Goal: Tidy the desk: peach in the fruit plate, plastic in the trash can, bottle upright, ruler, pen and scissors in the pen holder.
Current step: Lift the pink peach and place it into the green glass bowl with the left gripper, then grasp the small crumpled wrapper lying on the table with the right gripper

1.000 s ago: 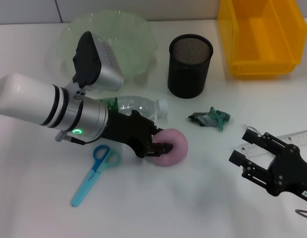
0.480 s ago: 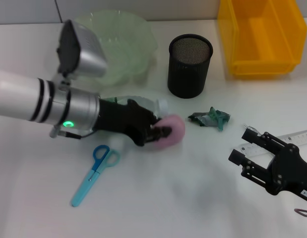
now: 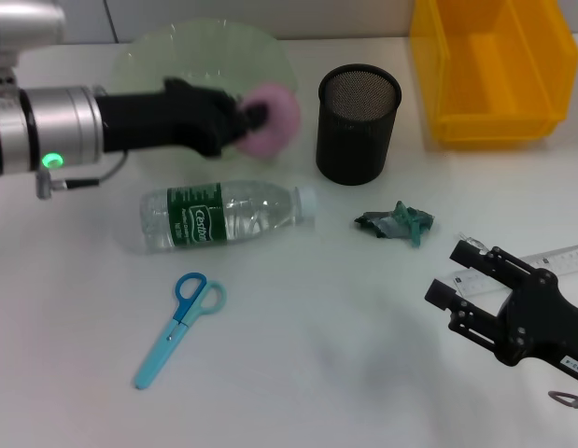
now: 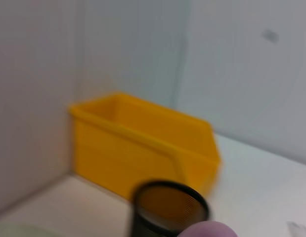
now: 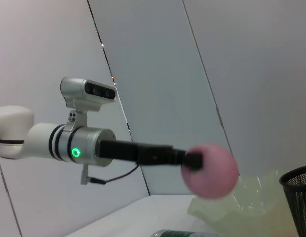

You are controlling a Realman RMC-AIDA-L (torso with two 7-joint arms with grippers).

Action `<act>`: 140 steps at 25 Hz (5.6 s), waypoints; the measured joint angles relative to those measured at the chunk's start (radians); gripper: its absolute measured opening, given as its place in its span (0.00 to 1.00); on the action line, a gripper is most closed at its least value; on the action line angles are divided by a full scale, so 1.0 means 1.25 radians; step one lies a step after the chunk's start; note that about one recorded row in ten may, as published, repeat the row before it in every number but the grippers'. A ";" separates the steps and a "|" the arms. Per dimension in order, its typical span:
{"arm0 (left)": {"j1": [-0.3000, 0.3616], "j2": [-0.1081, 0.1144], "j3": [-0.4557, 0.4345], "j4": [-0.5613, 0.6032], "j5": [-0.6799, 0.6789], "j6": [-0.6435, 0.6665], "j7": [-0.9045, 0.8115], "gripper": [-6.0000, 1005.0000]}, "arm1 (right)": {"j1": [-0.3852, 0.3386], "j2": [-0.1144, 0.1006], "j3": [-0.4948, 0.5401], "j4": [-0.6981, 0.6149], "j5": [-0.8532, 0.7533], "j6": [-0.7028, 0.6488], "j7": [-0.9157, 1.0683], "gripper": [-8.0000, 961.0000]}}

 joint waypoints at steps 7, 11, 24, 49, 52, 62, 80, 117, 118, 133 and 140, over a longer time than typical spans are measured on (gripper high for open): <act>-0.014 -0.003 -0.003 -0.044 -0.084 -0.199 0.036 0.10 | 0.002 0.003 0.000 -0.001 0.000 0.000 -0.005 0.71; -0.039 -0.003 0.027 -0.084 -0.087 -0.290 0.050 0.07 | 0.002 0.003 0.001 0.002 0.002 0.000 -0.006 0.71; -0.049 -0.003 0.141 -0.100 -0.086 -0.424 0.049 0.26 | 0.000 0.003 0.002 0.005 0.006 0.000 -0.006 0.71; 0.132 0.009 0.013 -0.039 -0.186 0.391 0.246 0.66 | 0.065 0.006 0.045 0.005 0.022 0.121 0.052 0.71; 0.143 0.007 0.013 -0.062 -0.185 0.406 0.258 0.66 | 0.080 0.006 0.054 -0.001 0.022 0.148 0.067 0.71; 0.144 0.011 0.005 -0.092 -0.184 0.416 0.257 0.66 | 0.112 -0.003 0.042 -0.235 -0.107 0.198 0.383 0.71; 0.145 0.016 0.005 -0.096 -0.184 0.409 0.257 0.66 | 0.317 0.001 0.030 -0.707 -0.700 0.061 0.902 0.70; 0.137 0.006 0.011 -0.097 -0.121 0.414 0.256 0.66 | 0.361 0.011 -0.323 -0.616 -0.744 0.317 1.009 0.66; 0.137 0.006 0.010 -0.097 -0.121 0.414 0.256 0.66 | 0.361 0.011 -0.332 -0.611 -0.739 0.328 1.009 0.66; 0.135 0.006 0.011 -0.097 -0.121 0.395 0.259 0.66 | 0.369 0.011 -0.361 -0.586 -0.735 0.374 1.009 0.47; 0.134 0.006 0.008 -0.097 -0.121 0.392 0.259 0.66 | 0.361 0.012 -0.379 -0.589 -0.735 0.389 1.004 0.26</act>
